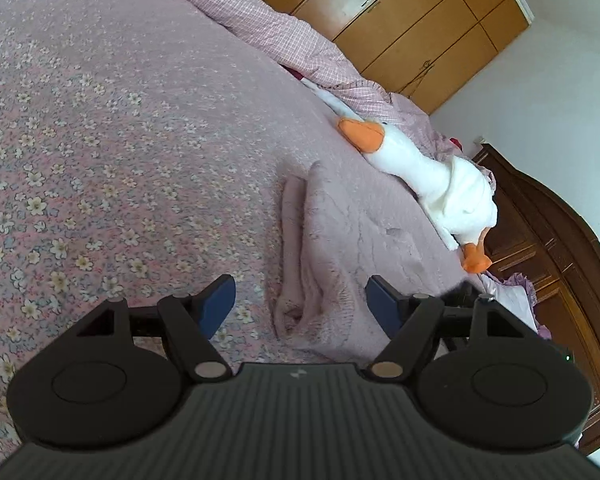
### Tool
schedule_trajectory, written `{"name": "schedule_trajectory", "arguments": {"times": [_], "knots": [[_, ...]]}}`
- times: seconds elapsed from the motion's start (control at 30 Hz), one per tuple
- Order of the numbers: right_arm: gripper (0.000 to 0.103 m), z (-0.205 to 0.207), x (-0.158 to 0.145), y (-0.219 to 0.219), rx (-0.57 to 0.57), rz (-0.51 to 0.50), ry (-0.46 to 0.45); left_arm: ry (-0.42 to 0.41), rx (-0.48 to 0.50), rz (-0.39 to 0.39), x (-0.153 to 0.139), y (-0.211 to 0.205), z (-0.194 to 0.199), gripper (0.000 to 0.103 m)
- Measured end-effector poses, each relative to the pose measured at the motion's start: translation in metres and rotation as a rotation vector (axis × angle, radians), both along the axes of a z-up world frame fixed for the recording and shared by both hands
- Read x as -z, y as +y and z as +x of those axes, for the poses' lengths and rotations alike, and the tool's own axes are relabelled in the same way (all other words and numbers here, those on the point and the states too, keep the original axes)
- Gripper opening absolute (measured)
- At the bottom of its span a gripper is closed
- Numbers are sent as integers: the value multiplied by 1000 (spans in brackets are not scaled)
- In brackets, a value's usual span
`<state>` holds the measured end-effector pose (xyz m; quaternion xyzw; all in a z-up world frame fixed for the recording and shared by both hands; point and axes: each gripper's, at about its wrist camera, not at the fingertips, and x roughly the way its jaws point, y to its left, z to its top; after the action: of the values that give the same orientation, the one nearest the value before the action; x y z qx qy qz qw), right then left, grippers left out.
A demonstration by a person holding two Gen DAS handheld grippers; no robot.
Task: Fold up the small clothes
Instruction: 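Grasp the folded cardigan's end with the right gripper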
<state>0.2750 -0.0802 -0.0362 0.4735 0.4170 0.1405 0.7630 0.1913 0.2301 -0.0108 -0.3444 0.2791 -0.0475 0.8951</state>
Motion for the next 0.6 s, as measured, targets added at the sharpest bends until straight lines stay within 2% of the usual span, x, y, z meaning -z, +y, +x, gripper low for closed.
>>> {"name": "schedule_trajectory", "arguments": {"times": [0.03, 0.1, 0.23, 0.27, 0.3, 0.33, 0.37, 0.43, 0.5, 0.6], "knots": [[90, 2, 1, 3, 13, 14, 2, 6, -2, -4, 0, 0, 4, 78], [102, 5, 0, 9, 40, 30, -19, 2, 2, -20, -2, 1, 9, 78], [100, -9, 1, 19, 66, 0, -158, -22, 25, -27, -6, -4, 13, 78], [90, -12, 1, 21, 62, -28, -193, -21, 40, -20, -6, -6, 13, 79], [70, -15, 3, 22, 64, -73, -208, -12, 49, -17, -4, -8, 16, 81], [59, -17, 6, 22, 82, -101, -207, -3, 53, -21, -2, -8, 17, 84], [43, -13, 9, 18, 100, -87, -195, 5, 52, -35, 0, -7, 18, 87], [39, -9, 16, 10, 92, -36, -206, 19, 60, -81, 3, -7, 19, 99], [35, -9, 11, 11, 60, -64, -226, 20, 82, -161, 10, -8, 19, 103], [32, -16, 6, -3, 59, 1, -235, 71, 118, -298, 22, -12, 23, 103]]}}
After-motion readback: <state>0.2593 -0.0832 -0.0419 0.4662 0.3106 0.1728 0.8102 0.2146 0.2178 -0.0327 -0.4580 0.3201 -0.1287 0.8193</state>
